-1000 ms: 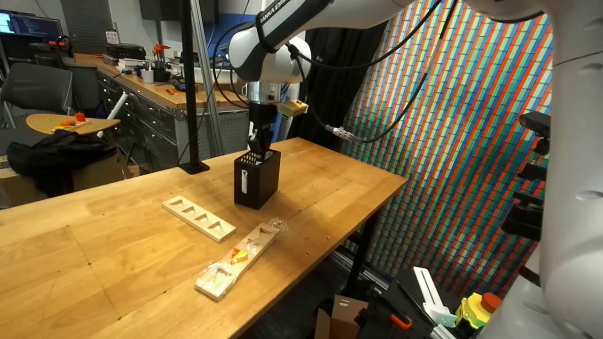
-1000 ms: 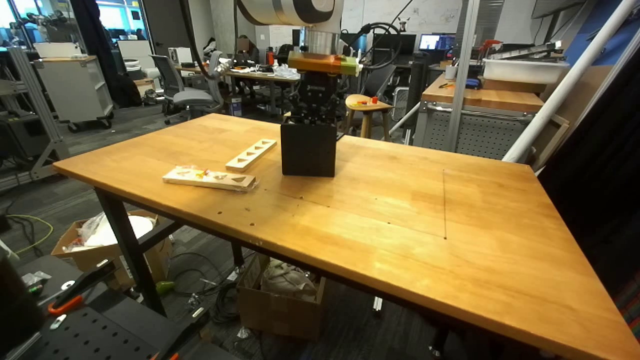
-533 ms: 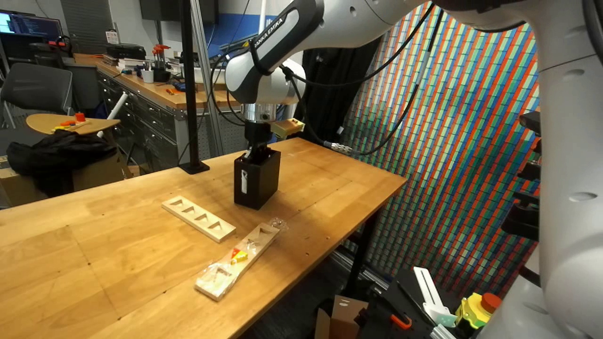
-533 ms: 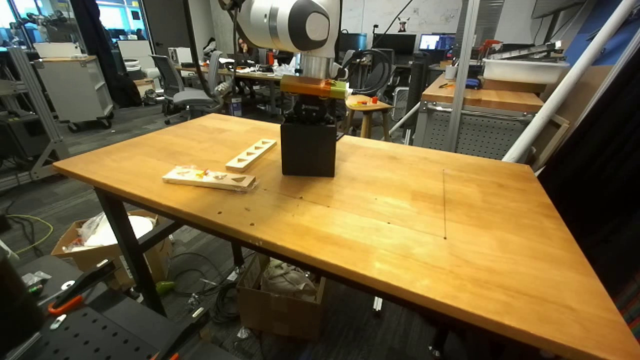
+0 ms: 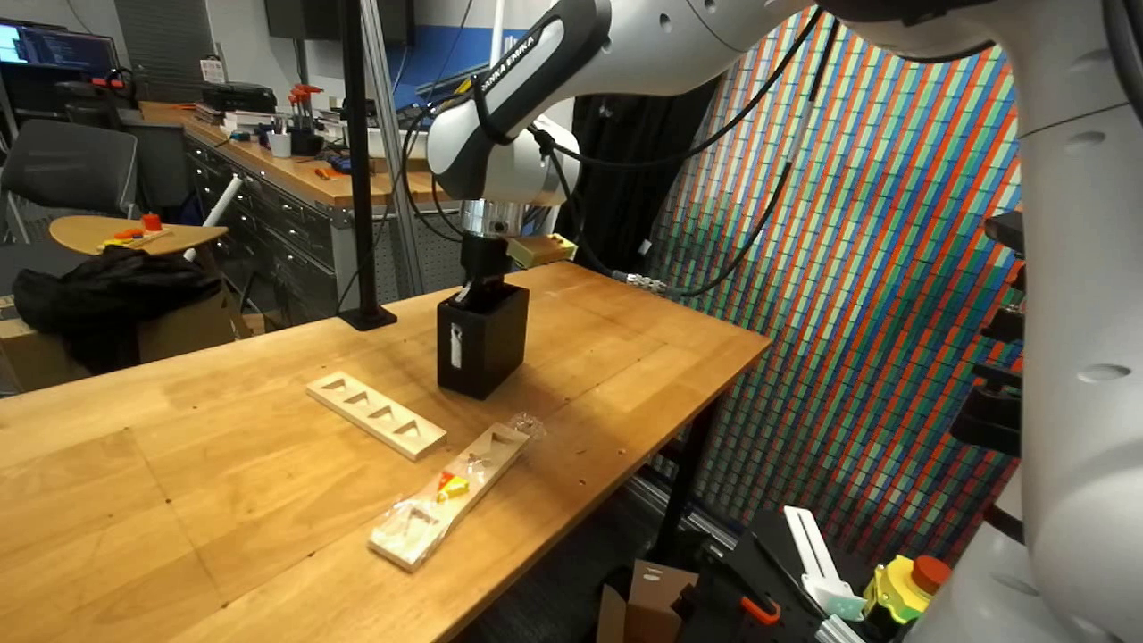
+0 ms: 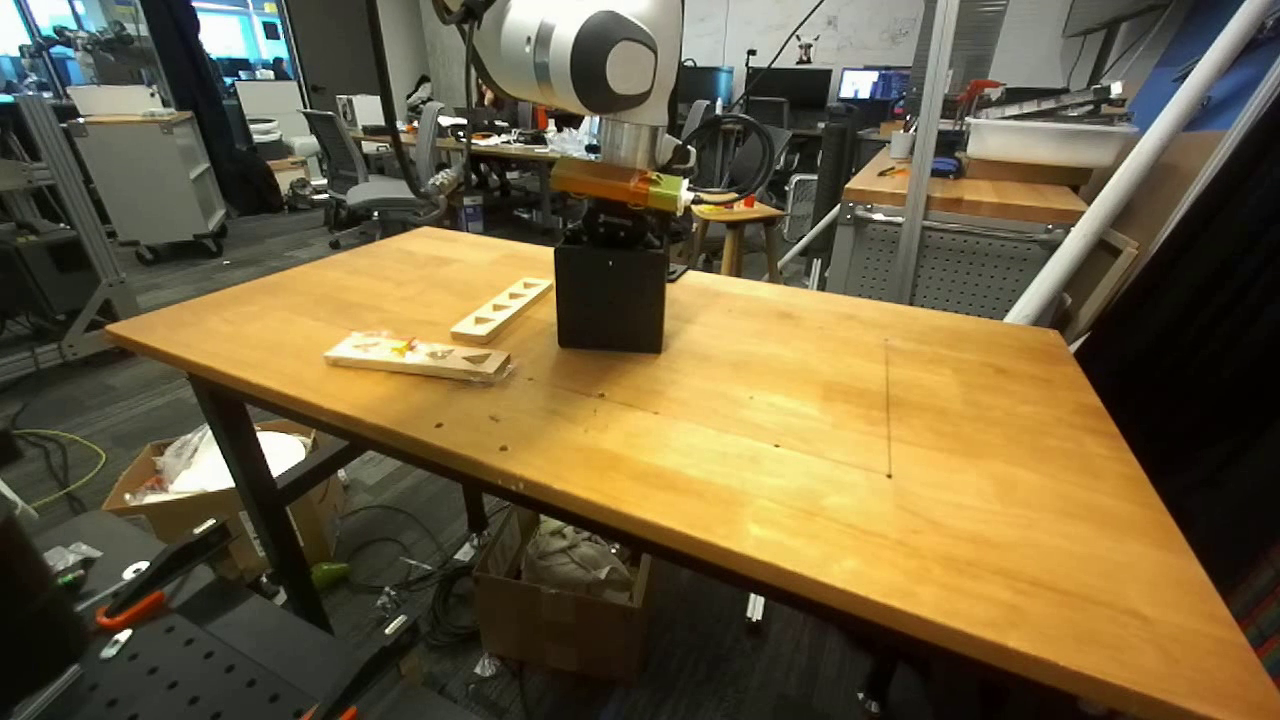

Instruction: Put the white towel in the black box

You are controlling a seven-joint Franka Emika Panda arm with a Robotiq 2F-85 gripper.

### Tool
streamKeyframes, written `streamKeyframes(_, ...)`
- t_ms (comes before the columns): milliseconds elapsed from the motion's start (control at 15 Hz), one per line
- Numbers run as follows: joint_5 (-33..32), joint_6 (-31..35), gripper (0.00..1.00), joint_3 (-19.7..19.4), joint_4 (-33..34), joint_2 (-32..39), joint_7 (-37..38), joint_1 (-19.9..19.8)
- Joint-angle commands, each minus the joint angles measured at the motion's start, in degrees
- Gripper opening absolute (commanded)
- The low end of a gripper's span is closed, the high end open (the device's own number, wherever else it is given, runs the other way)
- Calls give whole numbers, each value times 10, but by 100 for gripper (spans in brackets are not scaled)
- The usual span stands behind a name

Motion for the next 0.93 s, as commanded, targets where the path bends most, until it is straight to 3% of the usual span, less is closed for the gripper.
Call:
streamKeyframes(0, 5, 26, 4, 7, -36, -29, 23, 3)
streamKeyframes(400, -45, -14, 5, -14, -70, -125, 47, 8)
streamKeyframes(867, -61, -86, 6, -50, -32, -220, 15, -7)
